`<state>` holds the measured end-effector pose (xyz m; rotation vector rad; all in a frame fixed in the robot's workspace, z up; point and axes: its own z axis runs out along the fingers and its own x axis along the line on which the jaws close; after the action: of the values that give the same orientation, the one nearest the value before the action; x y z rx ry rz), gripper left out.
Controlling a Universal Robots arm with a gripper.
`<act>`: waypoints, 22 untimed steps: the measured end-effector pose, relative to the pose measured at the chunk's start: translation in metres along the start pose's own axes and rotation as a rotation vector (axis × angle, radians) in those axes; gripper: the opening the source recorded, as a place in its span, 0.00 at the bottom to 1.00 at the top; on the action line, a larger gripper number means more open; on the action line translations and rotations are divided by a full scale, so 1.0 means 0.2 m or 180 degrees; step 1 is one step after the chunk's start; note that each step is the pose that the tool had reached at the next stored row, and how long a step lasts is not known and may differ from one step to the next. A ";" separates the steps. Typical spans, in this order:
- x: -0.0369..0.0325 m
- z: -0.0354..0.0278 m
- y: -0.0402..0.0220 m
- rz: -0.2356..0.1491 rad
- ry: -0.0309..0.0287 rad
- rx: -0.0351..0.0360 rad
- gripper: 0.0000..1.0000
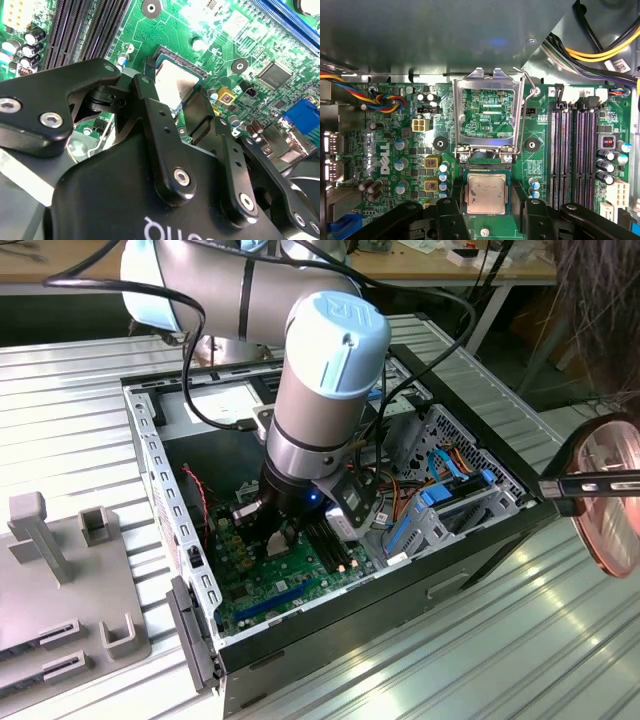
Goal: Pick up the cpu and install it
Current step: 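Place the cpu into insertion slot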
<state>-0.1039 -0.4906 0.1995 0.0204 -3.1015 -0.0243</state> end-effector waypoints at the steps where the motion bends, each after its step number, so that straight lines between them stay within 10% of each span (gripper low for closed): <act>1: 0.000 0.001 0.000 0.0000 0.0000 -0.0001 0.47; 22: 0.004 -0.003 -0.008 -0.0002 0.0000 -0.0015 0.47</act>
<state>-0.1046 -0.4922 0.2002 0.0212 -3.1014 -0.0318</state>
